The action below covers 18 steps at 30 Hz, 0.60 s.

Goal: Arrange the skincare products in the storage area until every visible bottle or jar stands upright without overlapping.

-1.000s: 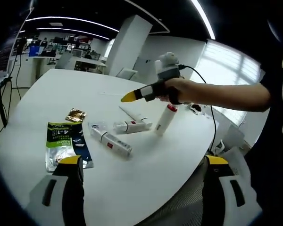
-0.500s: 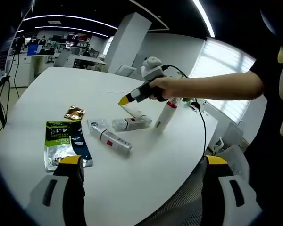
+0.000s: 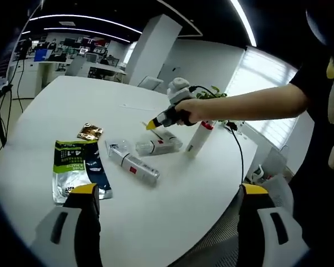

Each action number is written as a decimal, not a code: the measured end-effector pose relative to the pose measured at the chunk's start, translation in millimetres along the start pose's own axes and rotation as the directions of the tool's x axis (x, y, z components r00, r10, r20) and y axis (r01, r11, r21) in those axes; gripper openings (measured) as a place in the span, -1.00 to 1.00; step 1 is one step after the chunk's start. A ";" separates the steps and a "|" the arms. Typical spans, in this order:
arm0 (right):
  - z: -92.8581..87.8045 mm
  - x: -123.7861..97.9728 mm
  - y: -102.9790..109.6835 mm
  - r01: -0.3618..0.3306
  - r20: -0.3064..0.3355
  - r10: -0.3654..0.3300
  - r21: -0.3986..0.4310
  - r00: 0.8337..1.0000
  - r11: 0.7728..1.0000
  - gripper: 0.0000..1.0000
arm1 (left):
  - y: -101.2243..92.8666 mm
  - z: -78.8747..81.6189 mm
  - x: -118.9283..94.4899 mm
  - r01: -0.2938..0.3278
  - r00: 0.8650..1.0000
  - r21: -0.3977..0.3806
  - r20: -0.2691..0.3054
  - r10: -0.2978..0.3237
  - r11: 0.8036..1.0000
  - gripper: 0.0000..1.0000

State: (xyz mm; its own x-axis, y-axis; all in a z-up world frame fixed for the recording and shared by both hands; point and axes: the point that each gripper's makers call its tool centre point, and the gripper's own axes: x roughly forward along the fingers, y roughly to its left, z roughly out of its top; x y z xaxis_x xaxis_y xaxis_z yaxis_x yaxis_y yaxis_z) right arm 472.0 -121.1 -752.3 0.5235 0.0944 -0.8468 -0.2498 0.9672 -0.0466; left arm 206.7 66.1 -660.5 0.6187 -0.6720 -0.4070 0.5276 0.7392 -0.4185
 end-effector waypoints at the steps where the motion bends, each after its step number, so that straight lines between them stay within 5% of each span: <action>1: -1.2 0.5 0.1 -0.001 -0.004 0.001 0.000 1.000 1.000 0.20 | 0.0 -0.1 0.6 0.001 1.000 0.000 -0.002 -0.001 1.000 0.92; 18: -4.6 8.4 -3.9 -0.014 -0.038 0.014 0.002 0.999 1.000 0.03 | 2.3 -3.7 9.9 0.009 1.000 -0.014 -0.012 -0.009 1.000 0.90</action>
State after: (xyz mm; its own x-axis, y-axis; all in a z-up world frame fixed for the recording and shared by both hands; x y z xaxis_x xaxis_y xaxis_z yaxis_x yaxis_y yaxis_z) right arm 473.7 -125.1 -761.7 0.4882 0.0989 -0.8671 -0.2555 0.9662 -0.0337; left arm 211.8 61.0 -668.5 0.6067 -0.6793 -0.4129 0.5252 0.7324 -0.4333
